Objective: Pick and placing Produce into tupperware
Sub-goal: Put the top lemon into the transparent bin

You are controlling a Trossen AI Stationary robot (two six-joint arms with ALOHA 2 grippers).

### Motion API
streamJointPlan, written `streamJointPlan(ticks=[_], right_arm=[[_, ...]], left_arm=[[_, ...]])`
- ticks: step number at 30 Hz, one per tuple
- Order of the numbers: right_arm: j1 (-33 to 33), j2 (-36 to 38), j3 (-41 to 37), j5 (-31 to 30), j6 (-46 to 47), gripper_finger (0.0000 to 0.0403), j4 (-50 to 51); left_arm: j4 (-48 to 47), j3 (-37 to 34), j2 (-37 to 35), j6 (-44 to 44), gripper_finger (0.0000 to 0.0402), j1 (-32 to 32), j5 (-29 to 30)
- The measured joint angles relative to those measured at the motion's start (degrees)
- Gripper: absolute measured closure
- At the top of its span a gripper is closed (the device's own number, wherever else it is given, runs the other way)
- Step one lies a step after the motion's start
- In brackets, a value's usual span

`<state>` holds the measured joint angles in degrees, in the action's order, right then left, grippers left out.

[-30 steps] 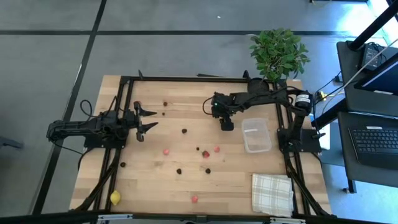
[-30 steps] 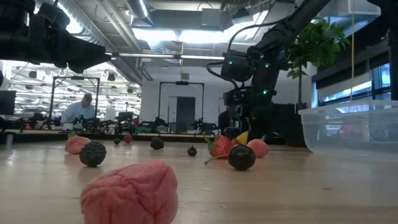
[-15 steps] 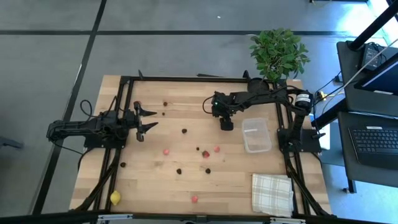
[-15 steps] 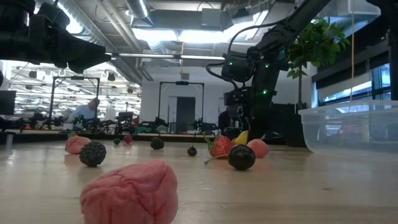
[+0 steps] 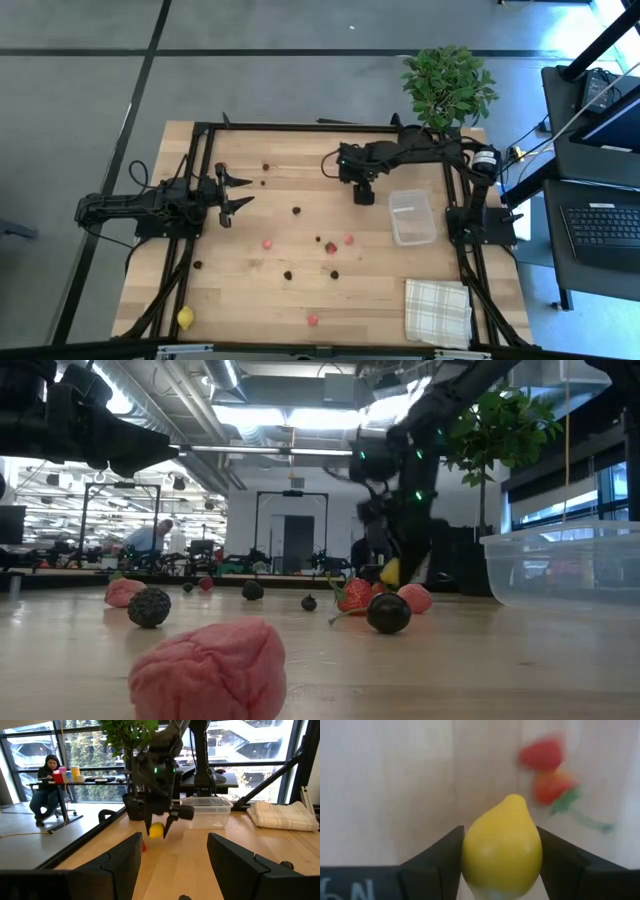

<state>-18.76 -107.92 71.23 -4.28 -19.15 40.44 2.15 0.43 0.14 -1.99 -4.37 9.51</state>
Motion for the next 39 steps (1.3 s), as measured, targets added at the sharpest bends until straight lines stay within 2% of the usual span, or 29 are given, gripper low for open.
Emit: streamJointPlan(ticks=[10,16,21,28,33,39], right_arm=[[3.4,2.0,15.7,1.2,6.1,0.0193,23.4],[5.9,11.7,14.6,1.4,16.4,0.0193,30.3],[9.7,23.6,7.0,1.4,29.2,0.0192,31.4],[16.8,37.7,-11.4,0.9,47.6,0.0191,27.0],[19.6,41.4,-22.3,0.9,52.0,0.0190,17.8],[20.2,41.1,-29.8,0.9,53.8,0.0190,13.8]], left_arm=[[0.0,0.0,0.0,0.1,0.0184,0.0,0.0],[0.0,0.0,0.0,0.0,0.0184,0.0,0.0],[0.0,0.0,0.0,0.0,0.0184,0.0,0.0],[0.0,0.0,0.0,-0.1,0.0184,0.0,0.0],[0.0,0.0,0.0,0.0,0.0184,0.0,0.0],[0.0,0.0,0.0,0.0,0.0184,0.0,0.0]])
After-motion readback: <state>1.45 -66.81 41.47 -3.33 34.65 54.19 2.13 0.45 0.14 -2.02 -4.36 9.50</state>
